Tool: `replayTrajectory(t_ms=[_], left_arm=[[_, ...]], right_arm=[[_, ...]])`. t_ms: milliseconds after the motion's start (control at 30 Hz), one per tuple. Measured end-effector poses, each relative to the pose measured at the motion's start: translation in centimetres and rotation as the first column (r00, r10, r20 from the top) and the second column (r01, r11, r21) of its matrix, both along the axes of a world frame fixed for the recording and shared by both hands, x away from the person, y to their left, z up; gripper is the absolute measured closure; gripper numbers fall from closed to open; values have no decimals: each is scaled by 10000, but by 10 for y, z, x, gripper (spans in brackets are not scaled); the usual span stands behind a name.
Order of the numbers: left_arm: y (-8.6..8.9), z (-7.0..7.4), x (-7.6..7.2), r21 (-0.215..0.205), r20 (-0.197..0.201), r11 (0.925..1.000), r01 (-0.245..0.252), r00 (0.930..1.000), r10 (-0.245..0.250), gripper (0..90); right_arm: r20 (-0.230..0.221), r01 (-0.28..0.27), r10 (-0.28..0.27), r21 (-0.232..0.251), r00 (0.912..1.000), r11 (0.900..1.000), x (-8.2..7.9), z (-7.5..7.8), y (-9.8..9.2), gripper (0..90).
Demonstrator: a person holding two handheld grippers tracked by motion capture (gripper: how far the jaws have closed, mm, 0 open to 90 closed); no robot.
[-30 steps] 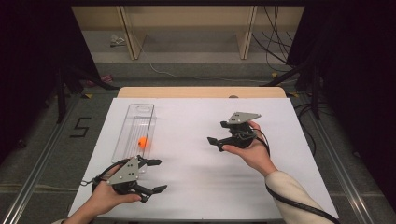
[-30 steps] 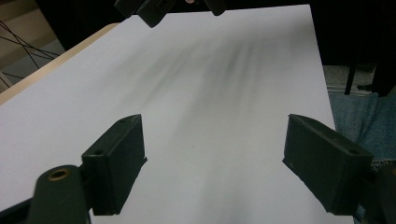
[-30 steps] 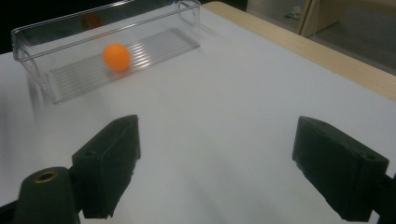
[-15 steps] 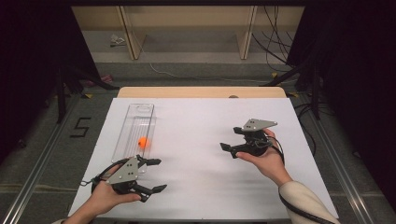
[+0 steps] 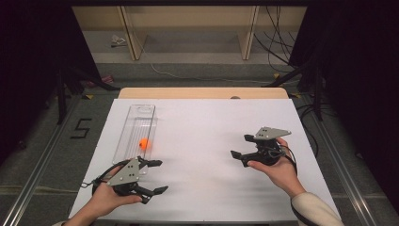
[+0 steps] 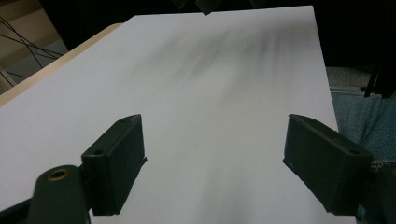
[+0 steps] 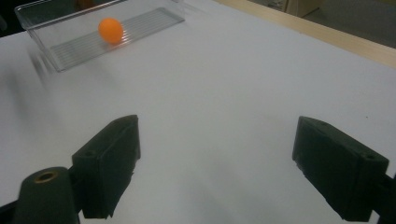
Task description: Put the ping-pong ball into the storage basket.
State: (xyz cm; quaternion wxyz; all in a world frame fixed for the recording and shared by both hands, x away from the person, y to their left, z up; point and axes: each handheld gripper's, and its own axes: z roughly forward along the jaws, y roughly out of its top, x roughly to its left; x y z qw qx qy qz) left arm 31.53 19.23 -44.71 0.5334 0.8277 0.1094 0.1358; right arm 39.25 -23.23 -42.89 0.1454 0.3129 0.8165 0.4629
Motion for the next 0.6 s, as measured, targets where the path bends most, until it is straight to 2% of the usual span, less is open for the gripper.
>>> replayTrajectory(t_ms=[300,600], left_arm=[[0,0,0,-17,9,10000,-15,10000,15,200],[0,0,0,-30,-6,10000,1,10000,-1,199]], right_arm=[[-66,85,-85,72,9999,9999,-9,-2,-8,161],[-112,218,-215,286,9997,9994,-9,-4,-12,161]])
